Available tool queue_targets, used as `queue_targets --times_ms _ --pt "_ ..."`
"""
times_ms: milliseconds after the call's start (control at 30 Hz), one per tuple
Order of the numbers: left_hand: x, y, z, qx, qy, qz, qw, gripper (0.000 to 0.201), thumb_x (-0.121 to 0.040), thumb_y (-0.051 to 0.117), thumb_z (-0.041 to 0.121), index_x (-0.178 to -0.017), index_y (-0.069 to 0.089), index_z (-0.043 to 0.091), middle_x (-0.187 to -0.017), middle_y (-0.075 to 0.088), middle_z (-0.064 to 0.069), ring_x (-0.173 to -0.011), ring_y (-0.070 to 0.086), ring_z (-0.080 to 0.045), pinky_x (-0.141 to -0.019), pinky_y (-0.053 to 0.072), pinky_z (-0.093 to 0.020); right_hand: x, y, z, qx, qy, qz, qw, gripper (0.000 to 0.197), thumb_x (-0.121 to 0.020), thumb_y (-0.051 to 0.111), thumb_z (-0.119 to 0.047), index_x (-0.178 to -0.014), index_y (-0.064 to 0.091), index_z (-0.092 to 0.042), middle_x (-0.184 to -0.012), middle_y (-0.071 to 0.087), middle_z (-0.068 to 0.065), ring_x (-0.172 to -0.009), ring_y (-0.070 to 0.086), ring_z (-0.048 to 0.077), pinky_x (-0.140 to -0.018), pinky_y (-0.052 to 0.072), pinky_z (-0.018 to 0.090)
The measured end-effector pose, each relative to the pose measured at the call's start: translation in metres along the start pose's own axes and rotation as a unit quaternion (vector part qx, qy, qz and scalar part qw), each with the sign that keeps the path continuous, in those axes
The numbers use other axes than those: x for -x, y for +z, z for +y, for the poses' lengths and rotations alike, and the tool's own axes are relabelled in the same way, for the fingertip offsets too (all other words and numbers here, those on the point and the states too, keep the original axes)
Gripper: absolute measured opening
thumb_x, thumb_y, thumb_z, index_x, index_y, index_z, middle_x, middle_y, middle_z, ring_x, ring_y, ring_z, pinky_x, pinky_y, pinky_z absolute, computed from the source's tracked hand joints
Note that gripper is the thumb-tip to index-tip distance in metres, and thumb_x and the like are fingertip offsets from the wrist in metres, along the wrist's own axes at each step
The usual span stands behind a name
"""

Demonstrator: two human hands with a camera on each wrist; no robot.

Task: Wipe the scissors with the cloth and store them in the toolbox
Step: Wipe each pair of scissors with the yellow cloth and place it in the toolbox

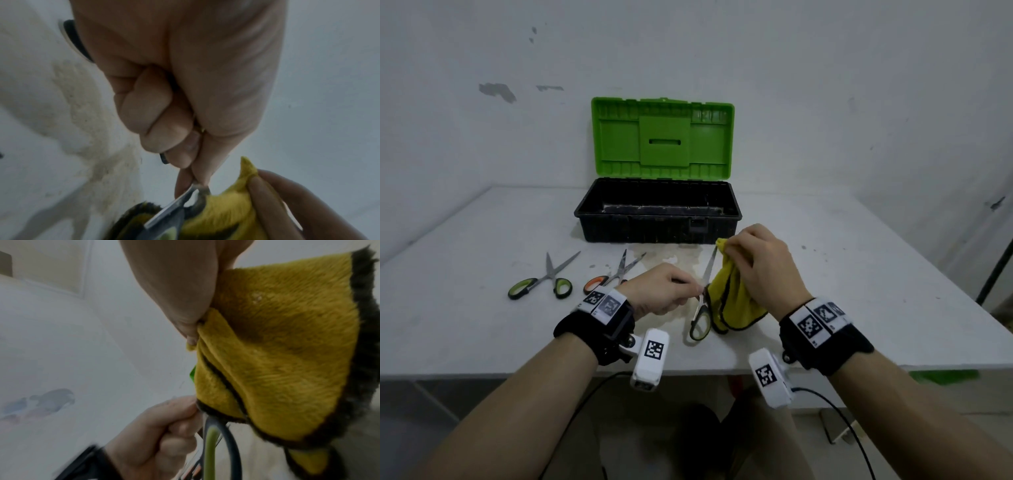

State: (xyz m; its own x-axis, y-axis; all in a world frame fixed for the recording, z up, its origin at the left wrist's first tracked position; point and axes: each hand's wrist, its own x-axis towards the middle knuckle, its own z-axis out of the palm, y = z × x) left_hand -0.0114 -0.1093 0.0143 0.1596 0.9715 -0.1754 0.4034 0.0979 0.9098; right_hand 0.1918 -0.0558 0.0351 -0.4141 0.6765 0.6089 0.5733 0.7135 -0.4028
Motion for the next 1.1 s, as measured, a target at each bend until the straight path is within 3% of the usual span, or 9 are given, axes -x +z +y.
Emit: queue_targets --times_ms 100,167,267,367,467,567,700,933,1100 --pt "0.001 -0.003 0.000 0.019 0.000 -0.004 1.000 0.030 -0.098 0.060 0.022 -0.069 0.069 0.021 -0.052 0.042 0.007 -0.045 0.030 -0.010 -0.042 0.021 -0.024 0.017 0.003 -0.011 0.030 -0.056 -0.085 0.994 0.016 -0.095 0.058 -0.029 -0.096 0.071 -0.020 -0.101 0.056 -0.006 -0.080 0.056 0.012 -0.068 0.052 0.035" --pt "-0.001 0.000 0.002 0.008 0.003 -0.009 1.000 0.024 -0.098 0.061 0.023 -0.078 0.071 0.014 -0.052 0.041 0.006 -0.044 0.030 -0.010 -0.043 0.021 -0.024 0.022 0.008 -0.013 0.059 -0.068 -0.113 0.990 0.017 -0.095 0.057 -0.031 -0.099 0.071 -0.021 -0.104 0.056 -0.007 -0.084 0.057 0.013 -0.067 0.053 0.036" --pt "-0.003 0.004 0.003 -0.046 0.010 0.007 0.999 0.023 -0.096 0.064 0.026 -0.089 0.075 0.007 -0.051 0.045 0.006 -0.045 0.035 -0.010 -0.042 0.026 -0.022 0.015 0.010 -0.008 0.047 -0.037 -0.082 0.995 0.018 -0.096 0.057 -0.030 -0.097 0.071 -0.020 -0.103 0.057 -0.005 -0.085 0.058 0.014 -0.069 0.052 0.037" --pt "-0.003 0.007 0.002 -0.072 0.015 0.003 0.997 0.022 -0.095 0.065 0.026 -0.085 0.076 0.010 -0.051 0.047 0.007 -0.046 0.037 -0.011 -0.044 0.029 -0.023 0.000 0.007 0.002 0.031 0.017 -0.030 0.999 0.016 -0.096 0.059 -0.026 -0.095 0.072 -0.018 -0.100 0.058 -0.004 -0.083 0.058 0.015 -0.074 0.052 0.037" --pt "-0.003 0.006 0.000 -0.024 0.003 0.002 1.000 0.022 -0.097 0.063 0.022 -0.082 0.076 0.013 -0.053 0.045 0.004 -0.045 0.034 -0.010 -0.042 0.024 -0.023 -0.008 0.002 0.006 0.023 0.042 0.005 0.999 0.014 -0.094 0.061 -0.025 -0.095 0.072 -0.017 -0.097 0.058 -0.003 -0.082 0.058 0.017 -0.074 0.052 0.038" --pt "-0.002 0.001 -0.001 0.029 -0.004 -0.002 1.000 0.021 -0.097 0.061 0.021 -0.082 0.072 0.012 -0.054 0.041 0.004 -0.045 0.030 -0.010 -0.042 0.020 -0.023 0.006 0.000 -0.004 0.010 -0.003 -0.030 0.999 0.014 -0.095 0.060 -0.027 -0.094 0.072 -0.018 -0.098 0.057 -0.005 -0.081 0.057 0.014 -0.072 0.052 0.034" --pt "-0.004 0.003 0.000 0.019 0.003 -0.003 1.000 0.022 -0.097 0.062 0.023 -0.090 0.072 0.005 -0.051 0.041 0.006 -0.044 0.030 -0.010 -0.041 0.021 -0.023 0.023 0.010 -0.013 0.042 -0.034 -0.106 0.993 0.019 -0.096 0.055 -0.033 -0.096 0.070 -0.021 -0.100 0.056 -0.007 -0.082 0.057 0.013 -0.069 0.052 0.036" --pt "-0.006 0.009 -0.001 -0.089 0.036 0.018 0.995 0.021 -0.094 0.065 0.029 -0.085 0.077 0.015 -0.051 0.051 0.011 -0.051 0.043 -0.009 -0.053 0.036 -0.025 -0.004 0.007 0.003 0.023 0.033 -0.037 0.999 0.016 -0.095 0.059 -0.026 -0.094 0.073 -0.019 -0.098 0.058 -0.004 -0.085 0.059 0.016 -0.076 0.052 0.039" --pt "-0.005 0.011 -0.005 -0.006 0.003 0.019 1.000 0.023 -0.098 0.061 0.023 -0.089 0.073 0.004 -0.050 0.043 0.007 -0.044 0.033 -0.009 -0.042 0.023 -0.023 -0.017 -0.003 0.011 0.011 0.080 0.000 0.997 0.012 -0.092 0.063 -0.023 -0.093 0.073 -0.018 -0.097 0.060 -0.003 -0.088 0.059 0.017 -0.080 0.052 0.039"
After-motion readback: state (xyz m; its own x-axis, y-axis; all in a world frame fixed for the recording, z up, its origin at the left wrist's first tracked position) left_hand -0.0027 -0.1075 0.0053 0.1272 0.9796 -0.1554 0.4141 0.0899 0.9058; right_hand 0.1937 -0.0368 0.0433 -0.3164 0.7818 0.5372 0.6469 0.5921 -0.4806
